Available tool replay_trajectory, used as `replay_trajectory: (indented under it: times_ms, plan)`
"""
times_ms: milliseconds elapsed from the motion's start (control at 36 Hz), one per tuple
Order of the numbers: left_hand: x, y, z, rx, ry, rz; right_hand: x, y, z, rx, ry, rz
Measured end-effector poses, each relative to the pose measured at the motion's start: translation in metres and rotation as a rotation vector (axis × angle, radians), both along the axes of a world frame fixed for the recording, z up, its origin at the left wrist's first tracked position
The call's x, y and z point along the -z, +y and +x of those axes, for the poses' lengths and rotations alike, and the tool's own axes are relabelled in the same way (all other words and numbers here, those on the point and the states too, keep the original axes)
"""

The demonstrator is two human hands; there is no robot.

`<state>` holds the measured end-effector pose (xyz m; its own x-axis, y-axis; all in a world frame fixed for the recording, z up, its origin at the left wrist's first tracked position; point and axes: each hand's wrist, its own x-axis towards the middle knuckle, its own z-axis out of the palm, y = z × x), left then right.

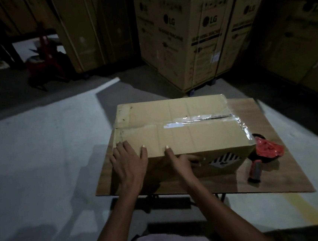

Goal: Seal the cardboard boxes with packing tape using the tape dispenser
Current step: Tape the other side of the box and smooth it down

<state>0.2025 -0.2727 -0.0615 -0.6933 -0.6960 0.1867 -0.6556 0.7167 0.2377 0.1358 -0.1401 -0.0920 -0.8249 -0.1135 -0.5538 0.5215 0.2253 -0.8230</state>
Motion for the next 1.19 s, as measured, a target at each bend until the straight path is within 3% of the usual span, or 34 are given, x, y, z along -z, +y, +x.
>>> replay_trajectory:
  times_ms: [139,333,500,611,722,917,1083,1194]
  plan:
    - [0.005,-0.049,0.011,0.203,0.154,0.008,0.009,-0.012,-0.010,0.187,0.060,0.013]
    - [0.017,-0.100,0.016,0.512,0.431,0.167,0.009,-0.013,-0.034,0.263,0.172,-0.074]
    - [0.027,-0.132,0.021,0.746,0.336,0.374,-0.003,-0.025,-0.043,0.363,0.212,-0.097]
    - [0.034,-0.148,0.025,0.870,0.324,0.348,-0.011,-0.053,-0.023,0.382,0.190,-0.096]
    - [0.042,-0.143,0.027,0.871,0.452,0.130,-0.015,-0.085,0.017,0.221,0.114,-0.130]
    - [0.052,-0.108,0.042,0.904,0.680,-0.009,-0.006,-0.086,0.070,0.138,0.283,-0.018]
    - [0.053,-0.065,0.055,0.956,0.747,0.287,-0.002,-0.039,0.078,0.169,0.347,0.028]
    - [0.053,-0.044,0.062,0.908,0.748,0.348,0.007,-0.018,0.084,0.076,0.392,0.101]
